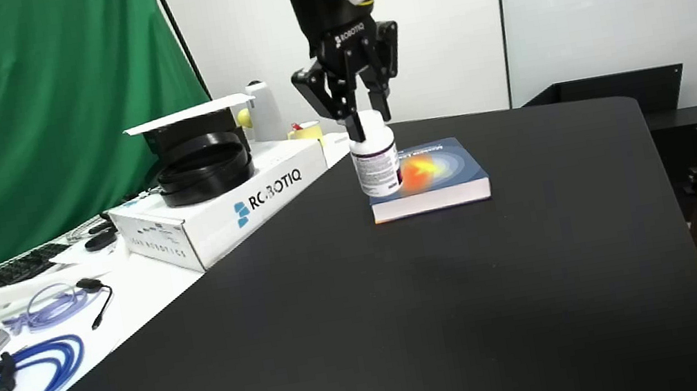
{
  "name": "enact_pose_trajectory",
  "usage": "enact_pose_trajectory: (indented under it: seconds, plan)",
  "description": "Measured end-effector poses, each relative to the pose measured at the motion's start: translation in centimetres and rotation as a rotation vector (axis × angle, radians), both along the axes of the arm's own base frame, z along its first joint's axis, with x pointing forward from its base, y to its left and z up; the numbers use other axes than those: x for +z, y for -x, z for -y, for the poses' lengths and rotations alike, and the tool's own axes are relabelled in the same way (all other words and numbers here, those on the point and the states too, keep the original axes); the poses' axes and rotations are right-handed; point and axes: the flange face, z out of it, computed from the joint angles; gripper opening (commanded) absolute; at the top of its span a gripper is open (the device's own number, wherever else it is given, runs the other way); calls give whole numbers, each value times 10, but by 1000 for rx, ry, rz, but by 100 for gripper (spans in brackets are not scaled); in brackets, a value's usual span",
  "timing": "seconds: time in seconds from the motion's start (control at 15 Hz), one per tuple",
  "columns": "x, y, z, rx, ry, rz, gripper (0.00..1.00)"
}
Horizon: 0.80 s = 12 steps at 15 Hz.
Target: Place the bottle in the middle of the table
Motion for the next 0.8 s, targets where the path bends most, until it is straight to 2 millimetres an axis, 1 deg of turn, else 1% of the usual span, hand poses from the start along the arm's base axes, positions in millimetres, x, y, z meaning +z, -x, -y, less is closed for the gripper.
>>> enact_pose_trajectory:
  seconds: [0.2, 0.4, 0.8]
  plan:
    - [-28, 23, 7, 9, -46, 22, 19]
    - [-51, 38, 14, 12, -78, 39, 19]
    - [-91, 54, 22, 0, -110, 22, 19]
